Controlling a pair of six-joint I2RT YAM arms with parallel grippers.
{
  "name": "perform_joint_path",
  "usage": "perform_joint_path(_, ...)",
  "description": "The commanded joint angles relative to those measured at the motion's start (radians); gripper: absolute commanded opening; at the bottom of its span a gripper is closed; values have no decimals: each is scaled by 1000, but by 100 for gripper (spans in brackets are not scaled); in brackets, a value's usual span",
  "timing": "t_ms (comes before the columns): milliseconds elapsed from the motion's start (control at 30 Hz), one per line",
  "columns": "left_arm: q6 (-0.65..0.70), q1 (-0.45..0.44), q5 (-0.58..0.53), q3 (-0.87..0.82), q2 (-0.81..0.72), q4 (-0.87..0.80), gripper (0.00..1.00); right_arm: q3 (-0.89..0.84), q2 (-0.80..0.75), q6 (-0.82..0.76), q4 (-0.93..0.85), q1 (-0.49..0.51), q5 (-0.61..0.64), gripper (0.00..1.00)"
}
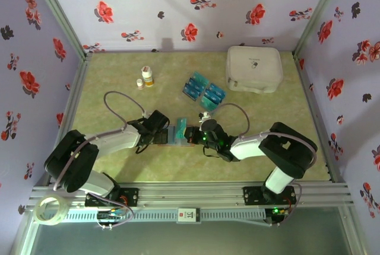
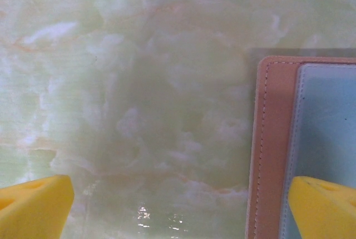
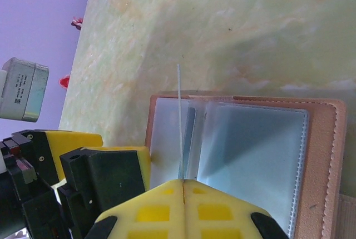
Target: Put the credit cards into the card holder
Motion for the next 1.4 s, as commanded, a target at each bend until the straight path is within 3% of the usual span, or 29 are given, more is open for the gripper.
perform_joint_path(0,-22,-10,-35,-4,18,-47,100,-11,23,13,56,11,12,0)
perform_joint_path(967,-15,-14,-42,4,31,-55,100,-38,144,76,231,12,-22,0)
perform_joint_path(1367,-16,-14,-41,5,30,-63,100,-62,50,61,188,12,13,0)
